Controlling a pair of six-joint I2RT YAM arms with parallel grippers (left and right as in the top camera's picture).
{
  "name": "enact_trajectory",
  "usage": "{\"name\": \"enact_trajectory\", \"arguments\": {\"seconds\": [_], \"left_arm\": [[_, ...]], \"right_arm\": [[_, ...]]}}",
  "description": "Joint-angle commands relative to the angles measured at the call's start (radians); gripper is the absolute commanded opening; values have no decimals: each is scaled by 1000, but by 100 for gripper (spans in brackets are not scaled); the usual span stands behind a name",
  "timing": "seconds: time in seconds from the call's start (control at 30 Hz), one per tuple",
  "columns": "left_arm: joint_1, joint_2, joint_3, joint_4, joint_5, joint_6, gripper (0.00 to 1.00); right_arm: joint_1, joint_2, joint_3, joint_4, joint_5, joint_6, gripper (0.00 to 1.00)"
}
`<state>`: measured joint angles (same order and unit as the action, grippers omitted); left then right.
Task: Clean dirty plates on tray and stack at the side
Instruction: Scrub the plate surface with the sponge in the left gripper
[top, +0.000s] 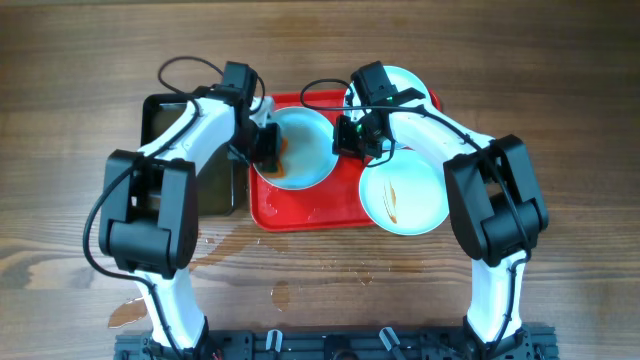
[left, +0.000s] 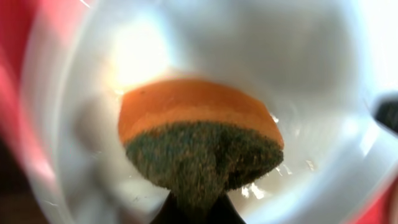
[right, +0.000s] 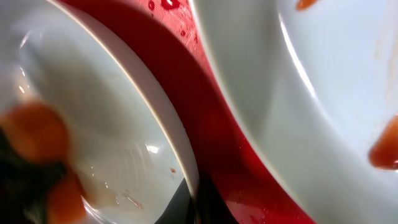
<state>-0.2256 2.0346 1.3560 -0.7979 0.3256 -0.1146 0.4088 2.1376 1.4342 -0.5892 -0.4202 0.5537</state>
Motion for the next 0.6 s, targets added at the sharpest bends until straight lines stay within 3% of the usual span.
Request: {"name": "enact_trajectory", "arguments": {"seconds": [0.0, 0.07, 0.17, 0.27, 0.3, 0.4, 0.57], "left_arm": [[-68, 27, -7, 15, 164, 13, 4], [-76, 27, -7, 124, 116, -60, 4], [-73, 29, -8, 272, -190, -200, 4], [-73, 29, -8, 274, -535, -350, 4], [-73, 29, -8, 253, -575, -382, 4], [-79, 28, -7, 106, -507, -400, 4], [-108, 28, -7, -83, -50, -245, 4]], "right_arm": [[7, 16, -17, 7, -34, 0, 4], [7, 16, -17, 9, -46, -1, 4], [7, 16, -17, 8, -45, -4, 4], [7, 16, -17, 9, -45, -4, 4], [7, 16, -17, 10, -45, -3, 4], [7, 16, -17, 12, -45, -3, 4], [7, 16, -17, 16, -46, 0, 4]]}}
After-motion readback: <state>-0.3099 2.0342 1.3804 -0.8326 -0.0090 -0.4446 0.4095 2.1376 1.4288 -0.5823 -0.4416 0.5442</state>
